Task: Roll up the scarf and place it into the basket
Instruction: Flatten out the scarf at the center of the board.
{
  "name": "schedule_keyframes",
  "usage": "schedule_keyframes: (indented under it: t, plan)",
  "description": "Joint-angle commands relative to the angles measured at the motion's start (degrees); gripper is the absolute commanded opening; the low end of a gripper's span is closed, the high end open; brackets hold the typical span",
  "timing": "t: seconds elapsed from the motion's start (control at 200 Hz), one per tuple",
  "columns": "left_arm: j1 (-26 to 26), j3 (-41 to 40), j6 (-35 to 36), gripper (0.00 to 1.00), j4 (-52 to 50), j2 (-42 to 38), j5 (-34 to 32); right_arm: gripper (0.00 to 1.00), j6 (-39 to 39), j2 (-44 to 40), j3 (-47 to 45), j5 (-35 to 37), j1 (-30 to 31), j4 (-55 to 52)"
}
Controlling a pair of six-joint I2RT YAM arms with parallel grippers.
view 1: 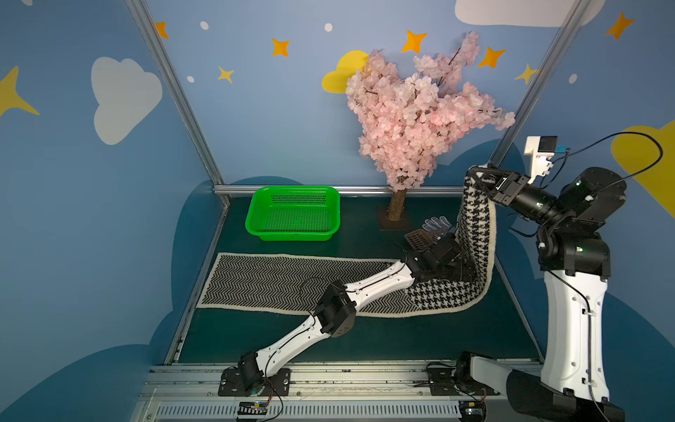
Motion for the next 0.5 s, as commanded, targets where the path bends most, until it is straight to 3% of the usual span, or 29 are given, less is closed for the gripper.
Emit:
schedule_keyframes:
  t: [0.0, 0.23, 0.37, 0.496]
  plan:
    - [-0.59, 1.26, -0.41, 1.00, 3.21, 1.86, 4.58, 0.00, -0.15, 1.67, 3.64, -0.80, -1.71, 0.43]
    - [-1.22, 2.14, -2.19, 1.00, 16.12, 4.69, 13.12, 0.00, 0.54, 7.13, 8.87, -1.67, -7.90, 1.05]
    - [-0.77, 1.98, 0.36, 1.00, 10.29, 3.54, 12.43, 0.00, 3.14, 12.26, 14.31, -1.40, -10.55, 2.89]
    - [0.50, -12.35, 2.61, 1.00, 14.82, -5.40, 10.66, 0.00, 3.66, 16.92, 21.60, -1.57, -11.50, 1.94]
